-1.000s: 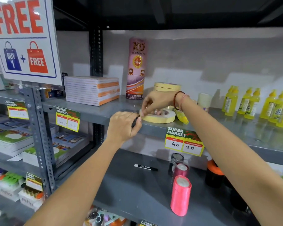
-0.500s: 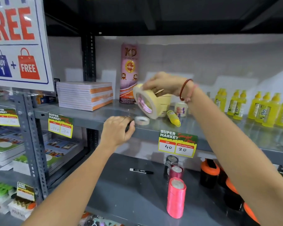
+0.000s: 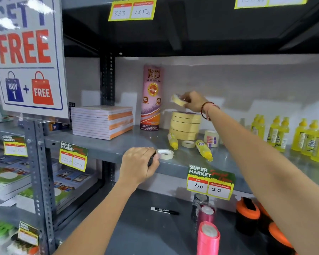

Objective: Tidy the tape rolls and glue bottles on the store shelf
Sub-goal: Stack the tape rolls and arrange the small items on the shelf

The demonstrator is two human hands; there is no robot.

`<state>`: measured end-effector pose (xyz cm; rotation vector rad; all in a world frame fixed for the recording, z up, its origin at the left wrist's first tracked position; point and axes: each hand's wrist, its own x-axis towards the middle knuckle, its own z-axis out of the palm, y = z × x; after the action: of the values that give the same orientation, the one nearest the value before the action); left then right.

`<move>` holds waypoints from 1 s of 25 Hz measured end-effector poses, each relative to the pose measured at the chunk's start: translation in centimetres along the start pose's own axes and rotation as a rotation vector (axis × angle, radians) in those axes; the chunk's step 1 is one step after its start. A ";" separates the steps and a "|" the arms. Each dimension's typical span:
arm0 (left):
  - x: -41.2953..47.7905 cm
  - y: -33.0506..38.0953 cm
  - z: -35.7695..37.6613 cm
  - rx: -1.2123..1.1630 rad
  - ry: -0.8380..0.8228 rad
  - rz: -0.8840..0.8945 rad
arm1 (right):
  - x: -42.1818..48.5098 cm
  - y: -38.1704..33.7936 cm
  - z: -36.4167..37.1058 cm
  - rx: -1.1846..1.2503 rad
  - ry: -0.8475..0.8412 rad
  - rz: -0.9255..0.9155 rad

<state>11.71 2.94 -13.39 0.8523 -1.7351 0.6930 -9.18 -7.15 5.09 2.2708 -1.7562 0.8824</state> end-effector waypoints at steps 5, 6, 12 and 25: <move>0.0 0.1 0.0 0.021 -0.007 0.005 | 0.6 1.6 2.5 -0.105 -0.075 0.051; 0.0 0.1 -0.1 0.023 -0.010 0.005 | 0.8 1.7 2.6 -0.115 -0.084 0.066; 0.0 0.1 -0.2 0.031 -0.034 -0.001 | 1.2 2.0 3.3 -0.133 -0.118 0.135; 0.0 0.2 -0.2 0.042 -0.046 0.006 | -9.7 2.6 -1.7 -0.300 -0.405 -0.244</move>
<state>11.63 3.19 -13.35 0.8977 -1.7703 0.7210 -13.64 0.97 0.75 2.4987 -1.5603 0.1080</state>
